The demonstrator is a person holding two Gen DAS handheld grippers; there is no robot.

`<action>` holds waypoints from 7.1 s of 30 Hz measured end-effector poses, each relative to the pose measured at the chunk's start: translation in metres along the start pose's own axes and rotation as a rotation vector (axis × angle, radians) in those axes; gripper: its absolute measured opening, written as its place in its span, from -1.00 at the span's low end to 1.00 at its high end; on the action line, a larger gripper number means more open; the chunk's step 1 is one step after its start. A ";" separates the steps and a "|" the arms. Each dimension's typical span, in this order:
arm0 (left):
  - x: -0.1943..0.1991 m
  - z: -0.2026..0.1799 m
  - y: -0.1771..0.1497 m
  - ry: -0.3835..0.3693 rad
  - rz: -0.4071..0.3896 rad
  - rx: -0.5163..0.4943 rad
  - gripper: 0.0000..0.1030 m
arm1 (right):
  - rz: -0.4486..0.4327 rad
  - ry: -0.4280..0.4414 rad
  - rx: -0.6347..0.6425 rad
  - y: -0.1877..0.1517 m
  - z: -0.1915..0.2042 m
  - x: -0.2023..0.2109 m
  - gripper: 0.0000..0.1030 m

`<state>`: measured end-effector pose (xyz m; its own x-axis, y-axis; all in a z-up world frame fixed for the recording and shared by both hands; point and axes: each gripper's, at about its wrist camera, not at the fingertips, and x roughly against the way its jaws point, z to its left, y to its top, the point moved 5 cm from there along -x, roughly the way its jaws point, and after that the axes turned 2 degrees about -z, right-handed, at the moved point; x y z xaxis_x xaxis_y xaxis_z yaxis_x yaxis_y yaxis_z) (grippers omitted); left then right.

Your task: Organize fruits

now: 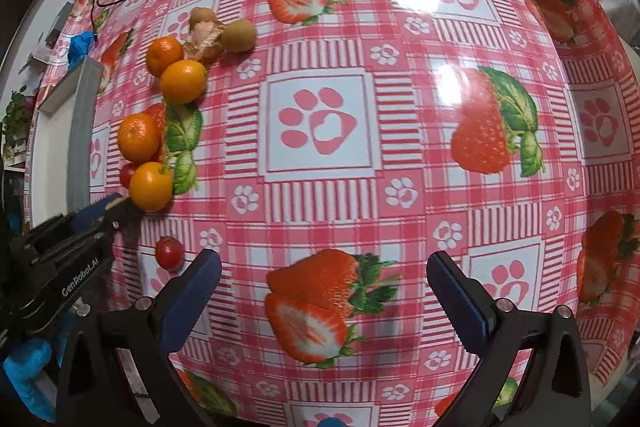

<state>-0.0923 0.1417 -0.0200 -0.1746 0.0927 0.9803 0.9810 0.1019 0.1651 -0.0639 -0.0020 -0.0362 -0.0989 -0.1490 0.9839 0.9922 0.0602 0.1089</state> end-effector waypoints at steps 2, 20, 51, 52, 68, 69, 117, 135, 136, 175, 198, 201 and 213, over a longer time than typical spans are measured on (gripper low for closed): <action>0.010 0.006 -0.002 -0.001 -0.014 0.002 -0.44 | -0.003 0.012 0.009 0.005 0.012 0.003 1.00; 0.062 0.049 -0.028 0.013 -0.051 0.065 -0.44 | 0.033 0.101 0.211 0.039 0.114 -0.040 0.28; 0.107 0.117 -0.033 0.043 -0.066 0.133 -0.43 | 0.139 0.117 0.270 0.030 0.149 -0.037 -0.32; 0.107 0.119 -0.034 0.047 -0.065 0.137 -0.43 | 0.144 0.119 0.276 0.029 0.154 -0.041 -0.32; 0.105 0.136 -0.048 0.060 -0.042 0.176 -0.43 | 0.121 0.187 0.383 0.028 0.257 -0.067 0.18; 0.105 0.137 -0.049 0.062 -0.042 0.178 -0.43 | 0.127 0.187 0.384 0.027 0.263 -0.071 0.17; 0.099 0.168 -0.044 0.087 -0.015 0.132 -0.43 | 0.161 0.064 0.336 -0.004 0.259 -0.083 -0.31; 0.091 0.212 -0.030 0.124 -0.004 0.115 -0.43 | 0.102 0.271 0.455 0.005 0.354 -0.030 -0.31; 0.086 0.213 -0.032 0.120 0.003 0.119 -0.43 | 0.114 0.271 0.463 0.001 0.361 -0.034 -0.31; 0.108 0.090 -0.008 -0.015 -0.009 -0.206 0.51 | 0.097 -0.022 -0.072 -0.064 0.105 0.018 1.00; -0.006 -0.010 0.067 0.025 0.116 -0.122 0.29 | 0.242 -0.042 -0.158 -0.108 0.012 -0.003 1.00; -0.011 -0.014 0.068 0.017 0.115 -0.099 0.26 | 0.248 -0.031 -0.145 -0.097 0.003 -0.004 1.00; -0.029 -0.022 0.071 0.069 0.129 -0.072 -0.17 | 0.249 -0.008 -0.089 -0.054 -0.019 -0.018 1.00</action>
<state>-0.0157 0.1248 -0.0348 -0.0426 0.0321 0.9986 0.9989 0.0220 0.0419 -0.1141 -0.0218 -0.0623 0.1489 -0.1329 0.9799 0.9888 0.0073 -0.1493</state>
